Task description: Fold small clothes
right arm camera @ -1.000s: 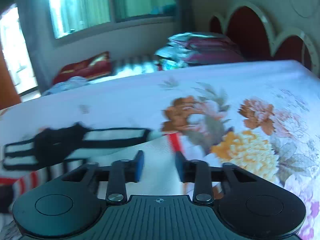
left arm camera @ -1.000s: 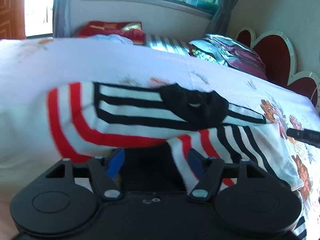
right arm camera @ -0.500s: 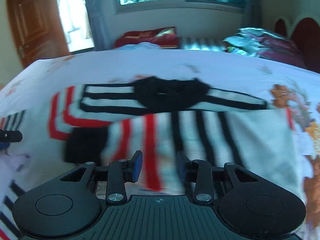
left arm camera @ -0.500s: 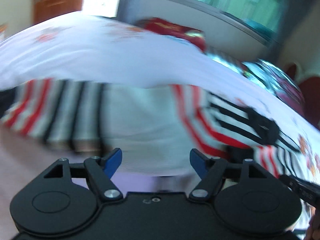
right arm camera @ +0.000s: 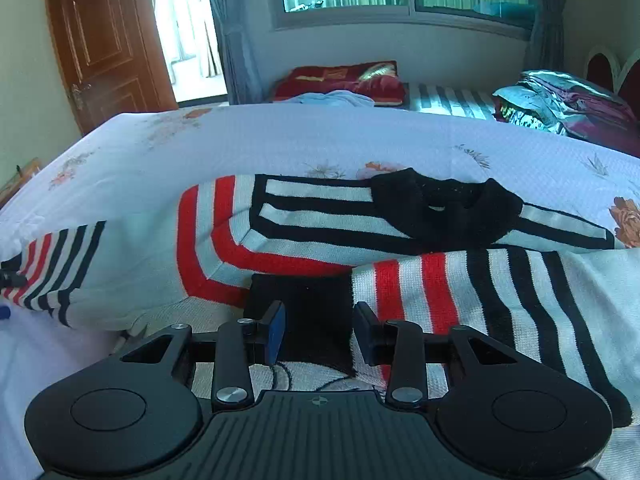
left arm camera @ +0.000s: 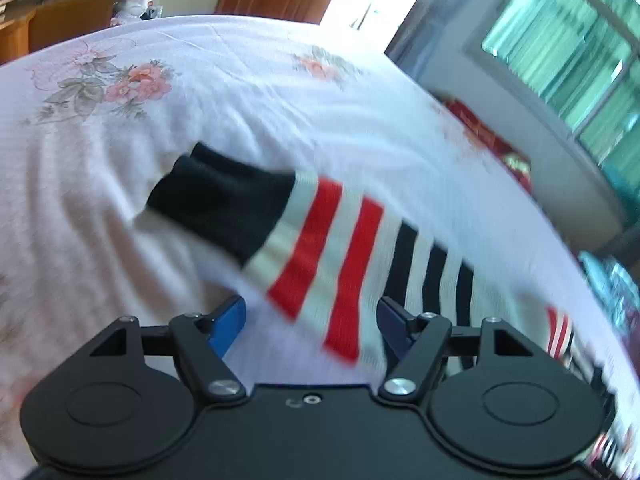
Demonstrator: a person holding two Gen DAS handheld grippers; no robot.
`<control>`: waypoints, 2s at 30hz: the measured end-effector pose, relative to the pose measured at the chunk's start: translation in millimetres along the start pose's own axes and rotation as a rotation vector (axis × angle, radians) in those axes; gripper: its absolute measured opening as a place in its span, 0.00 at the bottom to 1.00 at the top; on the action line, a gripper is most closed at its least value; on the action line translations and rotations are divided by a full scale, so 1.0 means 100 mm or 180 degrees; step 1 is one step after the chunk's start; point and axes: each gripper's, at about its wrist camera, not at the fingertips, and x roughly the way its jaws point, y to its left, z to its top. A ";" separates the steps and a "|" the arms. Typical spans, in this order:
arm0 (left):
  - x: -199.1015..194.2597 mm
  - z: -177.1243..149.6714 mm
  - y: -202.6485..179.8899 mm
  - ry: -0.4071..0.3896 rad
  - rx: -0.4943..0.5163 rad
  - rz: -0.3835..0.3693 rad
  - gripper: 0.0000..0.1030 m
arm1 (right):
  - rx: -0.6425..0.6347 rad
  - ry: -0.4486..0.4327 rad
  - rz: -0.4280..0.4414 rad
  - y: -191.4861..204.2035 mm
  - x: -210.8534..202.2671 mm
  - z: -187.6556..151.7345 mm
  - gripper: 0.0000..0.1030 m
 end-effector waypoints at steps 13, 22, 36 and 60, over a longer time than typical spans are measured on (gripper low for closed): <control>-0.10 0.14 -0.21 -0.0395 0.0142 -0.0404 0.05 | 0.0369 0.0136 -0.0082 -0.20 0.19 -0.04 0.37; -0.55 -0.46 -1.93 -0.0084 0.1288 -0.1758 0.05 | 0.0638 -0.0127 -0.0132 -0.53 -0.26 -0.04 0.37; -0.24 -2.11 -3.11 0.0790 0.2769 -0.2034 0.43 | 0.1017 -0.0220 -0.0460 -1.39 -0.92 -0.36 0.37; -0.04 -1.37 -1.79 -0.0126 0.2401 -0.0671 0.30 | 0.0305 -0.0338 -0.0460 -0.74 -0.28 0.08 0.04</control>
